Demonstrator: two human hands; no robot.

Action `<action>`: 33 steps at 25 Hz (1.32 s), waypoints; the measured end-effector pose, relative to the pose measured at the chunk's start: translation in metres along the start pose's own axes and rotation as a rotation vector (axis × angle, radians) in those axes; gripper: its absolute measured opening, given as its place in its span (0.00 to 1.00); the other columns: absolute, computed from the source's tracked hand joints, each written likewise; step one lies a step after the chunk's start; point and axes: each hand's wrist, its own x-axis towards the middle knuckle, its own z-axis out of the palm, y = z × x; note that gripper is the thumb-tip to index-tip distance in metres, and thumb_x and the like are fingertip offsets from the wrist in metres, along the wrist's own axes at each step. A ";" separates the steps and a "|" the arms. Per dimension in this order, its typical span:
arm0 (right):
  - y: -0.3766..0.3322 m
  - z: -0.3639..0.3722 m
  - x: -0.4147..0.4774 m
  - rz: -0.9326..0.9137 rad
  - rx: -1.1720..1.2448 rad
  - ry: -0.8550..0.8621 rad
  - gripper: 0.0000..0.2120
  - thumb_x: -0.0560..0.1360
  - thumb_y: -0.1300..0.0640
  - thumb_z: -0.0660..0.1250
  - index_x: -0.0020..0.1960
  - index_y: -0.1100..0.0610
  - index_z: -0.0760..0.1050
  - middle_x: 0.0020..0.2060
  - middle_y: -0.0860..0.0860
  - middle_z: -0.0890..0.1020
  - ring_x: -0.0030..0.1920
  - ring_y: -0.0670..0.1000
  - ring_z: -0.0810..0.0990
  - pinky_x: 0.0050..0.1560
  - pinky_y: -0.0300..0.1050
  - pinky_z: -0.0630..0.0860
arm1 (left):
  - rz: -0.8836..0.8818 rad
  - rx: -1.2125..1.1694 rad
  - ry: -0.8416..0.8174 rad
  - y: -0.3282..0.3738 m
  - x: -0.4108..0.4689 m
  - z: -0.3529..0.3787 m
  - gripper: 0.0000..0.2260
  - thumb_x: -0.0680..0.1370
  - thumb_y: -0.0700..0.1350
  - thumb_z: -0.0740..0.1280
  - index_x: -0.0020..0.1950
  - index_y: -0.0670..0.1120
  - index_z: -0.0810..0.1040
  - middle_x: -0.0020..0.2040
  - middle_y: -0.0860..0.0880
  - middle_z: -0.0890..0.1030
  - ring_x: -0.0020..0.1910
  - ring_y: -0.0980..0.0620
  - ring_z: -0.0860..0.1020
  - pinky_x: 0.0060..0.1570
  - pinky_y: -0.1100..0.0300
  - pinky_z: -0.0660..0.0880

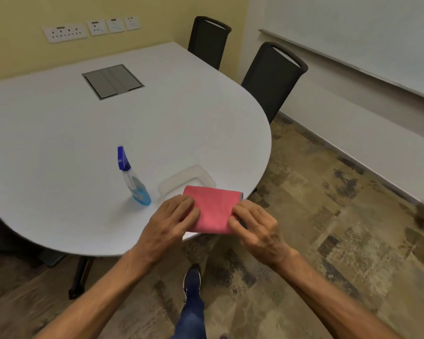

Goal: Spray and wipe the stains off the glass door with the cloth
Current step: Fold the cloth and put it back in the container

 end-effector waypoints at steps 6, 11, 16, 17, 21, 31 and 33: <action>0.050 0.085 0.035 -0.191 0.018 -0.090 0.05 0.75 0.64 0.75 0.48 0.57 0.83 0.45 0.57 0.85 0.48 0.56 0.86 0.58 0.61 0.79 | 0.313 0.022 -0.087 -0.113 0.044 0.063 0.21 0.72 0.33 0.70 0.63 0.42 0.73 0.65 0.39 0.77 0.51 0.42 0.76 0.46 0.49 0.77; 0.069 0.146 0.054 -0.210 0.032 -0.187 0.04 0.78 0.62 0.72 0.50 0.56 0.84 0.47 0.56 0.85 0.50 0.57 0.85 0.61 0.62 0.78 | -0.251 -0.468 -0.295 -0.147 0.070 0.097 0.27 0.69 0.29 0.72 0.65 0.48 0.76 0.72 0.44 0.72 0.42 0.49 0.82 0.38 0.67 0.76; 0.072 0.187 0.053 -0.276 0.061 -0.272 0.07 0.79 0.65 0.69 0.53 0.56 0.83 0.49 0.55 0.84 0.52 0.57 0.84 0.61 0.61 0.78 | -0.880 -1.167 -0.509 -0.176 0.088 0.122 0.17 0.68 0.39 0.67 0.52 0.56 0.78 0.65 0.51 0.73 0.61 0.48 0.77 0.54 0.62 0.76; 0.072 0.194 0.051 -0.285 0.062 -0.291 0.07 0.79 0.65 0.69 0.53 0.57 0.83 0.50 0.55 0.84 0.53 0.57 0.83 0.61 0.60 0.78 | -0.966 -1.180 -0.538 -0.182 0.091 0.127 0.15 0.68 0.43 0.69 0.53 0.56 0.77 0.64 0.51 0.75 0.59 0.48 0.78 0.52 0.60 0.76; 0.067 0.221 0.041 -0.348 0.077 -0.371 0.10 0.80 0.65 0.66 0.59 0.58 0.81 0.55 0.56 0.83 0.59 0.59 0.82 0.63 0.61 0.77 | -0.957 -0.900 -0.658 -0.193 0.100 0.152 0.28 0.72 0.43 0.74 0.70 0.50 0.69 0.56 0.51 0.77 0.50 0.47 0.79 0.46 0.58 0.77; 0.087 0.275 0.020 -0.331 0.080 -0.610 0.17 0.78 0.62 0.62 0.64 0.59 0.81 0.57 0.56 0.85 0.61 0.59 0.83 0.63 0.59 0.80 | -0.218 -0.435 -0.804 -0.189 0.090 0.211 0.18 0.82 0.44 0.64 0.72 0.47 0.69 0.73 0.44 0.69 0.59 0.42 0.75 0.59 0.49 0.77; 0.089 0.283 0.018 -0.322 0.108 -0.668 0.17 0.76 0.61 0.66 0.63 0.58 0.82 0.56 0.55 0.85 0.60 0.58 0.83 0.60 0.56 0.81 | -0.232 -0.432 -0.845 -0.191 0.087 0.222 0.18 0.82 0.45 0.64 0.71 0.46 0.70 0.75 0.44 0.67 0.60 0.43 0.75 0.59 0.50 0.77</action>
